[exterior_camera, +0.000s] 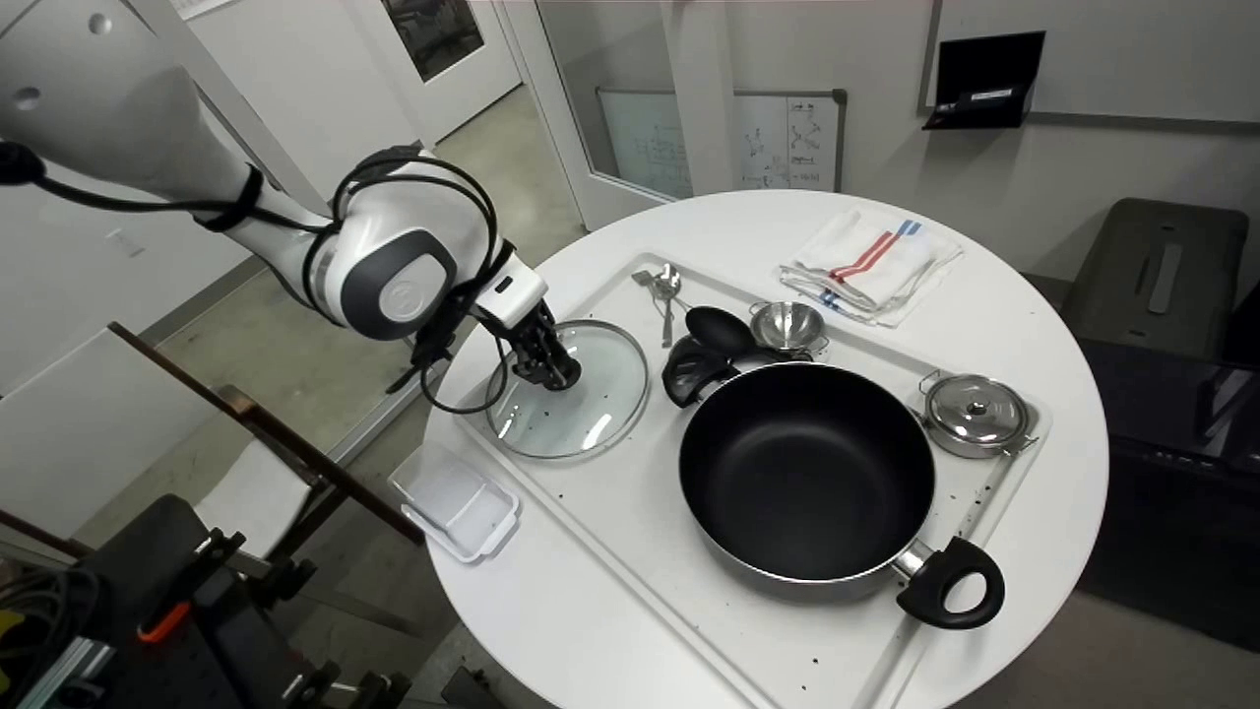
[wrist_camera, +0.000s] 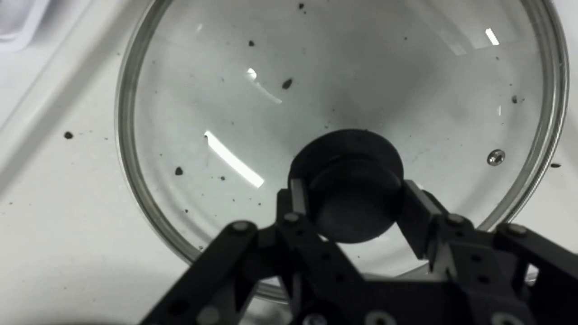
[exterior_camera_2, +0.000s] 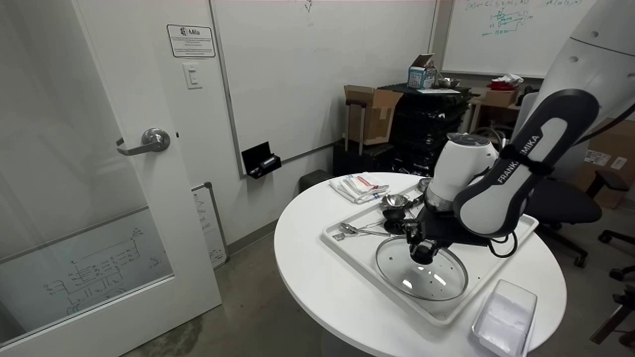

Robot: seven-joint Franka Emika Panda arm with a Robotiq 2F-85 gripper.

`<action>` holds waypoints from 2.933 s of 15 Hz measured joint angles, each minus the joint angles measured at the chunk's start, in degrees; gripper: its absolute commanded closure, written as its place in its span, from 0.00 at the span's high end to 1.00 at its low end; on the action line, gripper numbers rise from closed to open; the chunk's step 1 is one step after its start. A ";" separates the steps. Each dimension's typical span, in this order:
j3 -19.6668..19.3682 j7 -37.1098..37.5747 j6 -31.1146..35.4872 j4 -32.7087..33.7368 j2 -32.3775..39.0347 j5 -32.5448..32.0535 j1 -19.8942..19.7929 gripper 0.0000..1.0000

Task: Take the lid off of the pot

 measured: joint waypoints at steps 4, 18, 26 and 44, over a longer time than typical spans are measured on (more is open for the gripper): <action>1.34 -2.58 0.00 -0.01 0.00 2.14 -3.35 0.26; 0.64 -4.77 -0.08 -0.37 0.04 4.85 -4.78 0.26; -2.22 -4.71 -0.07 -0.74 0.14 4.85 -1.89 0.95; -2.65 -5.60 -0.58 -4.76 -5.45 4.84 -0.20 1.00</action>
